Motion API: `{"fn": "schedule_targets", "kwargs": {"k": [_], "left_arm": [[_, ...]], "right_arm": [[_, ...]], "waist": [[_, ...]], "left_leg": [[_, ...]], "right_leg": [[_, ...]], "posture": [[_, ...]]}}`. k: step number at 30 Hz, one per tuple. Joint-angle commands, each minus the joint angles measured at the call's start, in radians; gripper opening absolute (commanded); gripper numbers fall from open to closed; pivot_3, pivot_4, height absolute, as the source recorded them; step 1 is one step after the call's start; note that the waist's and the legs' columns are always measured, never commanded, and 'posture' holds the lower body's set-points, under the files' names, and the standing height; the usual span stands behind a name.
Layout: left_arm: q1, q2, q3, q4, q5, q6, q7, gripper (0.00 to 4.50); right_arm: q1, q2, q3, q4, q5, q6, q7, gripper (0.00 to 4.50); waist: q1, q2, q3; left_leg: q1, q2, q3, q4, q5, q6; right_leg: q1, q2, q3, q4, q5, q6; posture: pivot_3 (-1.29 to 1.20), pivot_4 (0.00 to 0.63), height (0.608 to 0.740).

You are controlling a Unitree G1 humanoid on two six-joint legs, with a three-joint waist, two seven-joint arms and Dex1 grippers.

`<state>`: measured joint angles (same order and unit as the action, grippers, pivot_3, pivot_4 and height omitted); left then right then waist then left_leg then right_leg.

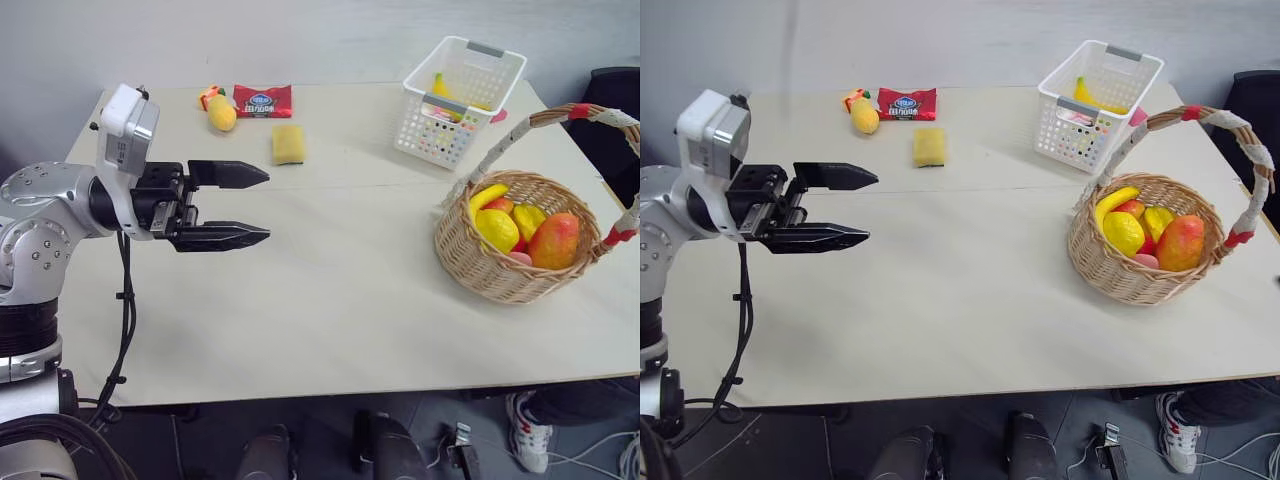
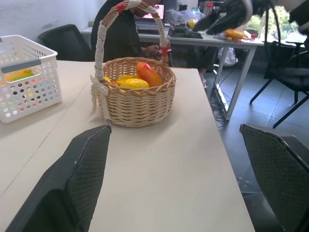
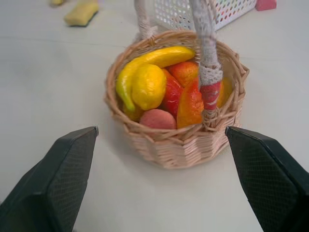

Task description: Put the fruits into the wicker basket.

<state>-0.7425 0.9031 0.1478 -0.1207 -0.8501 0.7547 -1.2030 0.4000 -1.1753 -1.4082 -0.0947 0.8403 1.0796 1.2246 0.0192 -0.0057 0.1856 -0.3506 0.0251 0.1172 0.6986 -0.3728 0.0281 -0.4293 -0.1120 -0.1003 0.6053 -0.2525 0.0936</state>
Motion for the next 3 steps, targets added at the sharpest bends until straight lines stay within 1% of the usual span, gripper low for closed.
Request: {"fn": "schedule_targets", "kwargs": {"k": [1, 3], "left_arm": [[-0.027, 0.014, 0.022, 0.01, 0.016, -0.024, -0.018, 4.5], [-0.025, 0.007, 0.01, 0.013, 0.03, -0.03, -0.015, 4.5]], "right_arm": [[-0.001, -0.037, -0.056, 0.043, 0.009, 0.021, 0.071, 4.43], [-0.031, -0.038, -0.028, 0.036, 0.015, 0.018, 0.058, 4.43]], "waist": [[-0.005, -0.004, -0.002], [-0.007, -0.004, -0.002]], "left_leg": [[0.001, 0.001, 0.0, 0.0, -0.001, 0.0], [0.002, 0.001, 0.0, 0.0, -0.001, 0.0]], "right_leg": [[0.002, 0.001, 0.0, -0.001, 0.0, 0.0], [0.002, 0.0, 0.0, -0.001, 0.0, 0.0]], "posture": [[0.0, 0.15, 0.74], [0.0, 0.15, 0.74]]}}
